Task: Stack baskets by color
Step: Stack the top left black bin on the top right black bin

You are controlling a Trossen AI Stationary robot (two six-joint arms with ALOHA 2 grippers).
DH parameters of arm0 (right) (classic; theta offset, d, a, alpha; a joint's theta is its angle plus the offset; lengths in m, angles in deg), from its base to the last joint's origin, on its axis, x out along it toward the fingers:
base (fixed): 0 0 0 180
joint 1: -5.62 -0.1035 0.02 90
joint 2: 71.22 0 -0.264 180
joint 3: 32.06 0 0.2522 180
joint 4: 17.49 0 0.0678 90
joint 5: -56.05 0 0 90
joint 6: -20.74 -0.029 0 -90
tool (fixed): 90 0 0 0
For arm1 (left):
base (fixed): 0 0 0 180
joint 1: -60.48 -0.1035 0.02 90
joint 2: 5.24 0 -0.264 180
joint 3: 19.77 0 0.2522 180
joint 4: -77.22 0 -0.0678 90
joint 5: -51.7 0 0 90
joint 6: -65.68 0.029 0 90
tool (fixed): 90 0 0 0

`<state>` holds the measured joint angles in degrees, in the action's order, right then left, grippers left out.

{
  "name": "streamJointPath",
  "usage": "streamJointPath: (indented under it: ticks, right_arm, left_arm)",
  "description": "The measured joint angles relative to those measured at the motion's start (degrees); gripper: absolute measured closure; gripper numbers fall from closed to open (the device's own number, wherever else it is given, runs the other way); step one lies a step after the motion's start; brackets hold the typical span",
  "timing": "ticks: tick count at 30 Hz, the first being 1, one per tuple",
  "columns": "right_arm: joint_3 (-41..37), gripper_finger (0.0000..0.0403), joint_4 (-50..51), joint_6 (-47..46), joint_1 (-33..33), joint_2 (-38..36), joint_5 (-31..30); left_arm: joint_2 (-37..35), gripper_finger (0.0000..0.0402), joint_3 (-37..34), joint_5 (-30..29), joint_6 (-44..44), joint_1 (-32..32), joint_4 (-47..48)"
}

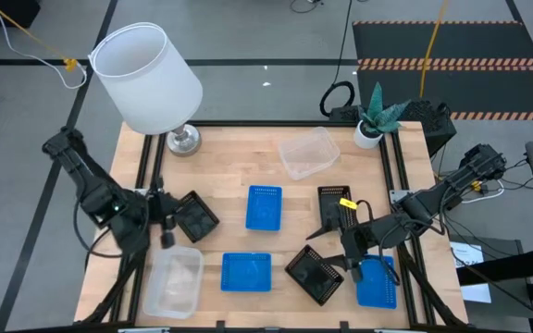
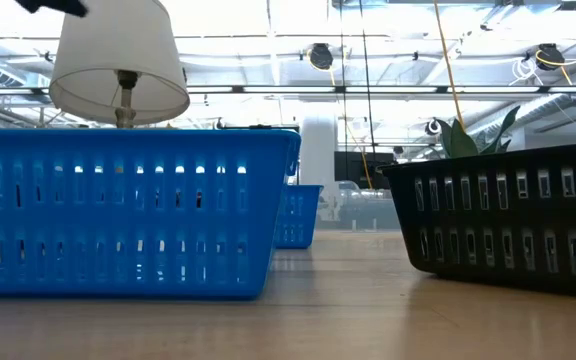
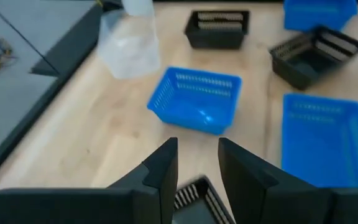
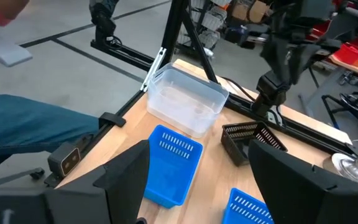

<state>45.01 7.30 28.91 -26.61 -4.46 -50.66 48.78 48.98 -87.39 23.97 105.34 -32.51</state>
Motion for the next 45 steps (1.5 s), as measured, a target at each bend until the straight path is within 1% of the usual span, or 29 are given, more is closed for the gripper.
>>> streamJointPath:
  ticks: [3, 7, 11, 13, 17, 21, 25, 28, 32, 34, 36, 42, 45]
  right_arm:
    - [0.0, 0.0138, 0.0, -0.1, 0.0, 0.0, 0.0]
    - [0.0, 0.0138, 0.0, -2.2, 0.0, 0.0, 0.0]
    - [0.0, 0.0138, 0.0, -4.6, 0.0, 0.0, 0.0]
    - [0.0, 0.0138, 0.0, -4.7, 0.0, 0.0, 0.0]
    - [0.0, 0.0138, 0.0, -4.6, 0.0, 0.0, 0.0]
    - [0.0, 0.0138, 0.0, -4.6, 0.0, 0.0, -0.5]
    - [0.0, 0.0138, 0.0, -4.5, 0.0, 0.0, -2.9]
    - [0.0, 0.0138, 0.0, -4.4, 0.0, 0.0, -3.0]
    - [0.0, 0.0138, 0.0, -4.0, 0.0, 0.0, -3.0]
    - [0.0, 0.0138, 0.0, -4.0, 0.0, 0.0, -3.0]
    - [0.0, 0.0138, 0.0, -3.3, 0.0, 0.0, -3.0]
    - [0.0, 0.0138, -0.2, -0.1, 0.0, 0.0, -3.0]
    - [0.0, 0.0138, -1.3, 1.8, 0.0, 0.0, -3.0]
  left_arm:
    - [0.0, 0.0286, 0.0, 0.2, 7.4, -3.8, -6.4]
    - [0.2, 0.0286, 0.0, 3.1, 17.4, -8.0, -15.7]
    - [1.2, 0.0286, 0.1, 5.0, 22.0, -9.9, -20.6]
    - [2.2, 0.0286, 0.1, 6.1, 22.2, -10.3, -20.5]
    - [5.1, 0.0286, 0.0, 8.4, 19.2, -10.8, -18.3]
    - [8.4, 0.0286, 0.2, 11.2, 16.9, -12.3, -18.9]
    - [13.5, 0.0286, 4.9, 14.5, 15.2, -15.2, -17.1]
    - [18.4, 0.0286, 9.7, 15.5, 10.0, -17.1, -9.7]
    - [25.4, 0.0286, 16.1, 20.3, -3.3, -19.4, 4.3]
    - [28.0, 0.0286, 18.2, 22.2, -9.7, -20.0, 8.9]
    - [29.9, 0.0286, 19.2, 24.0, -14.6, -20.1, 11.4]
    - [34.1, 0.0286, 19.4, 29.5, -25.7, -20.1, 13.9]
    - [36.7, 0.0286, 19.4, 32.1, -29.6, -20.6, 16.4]
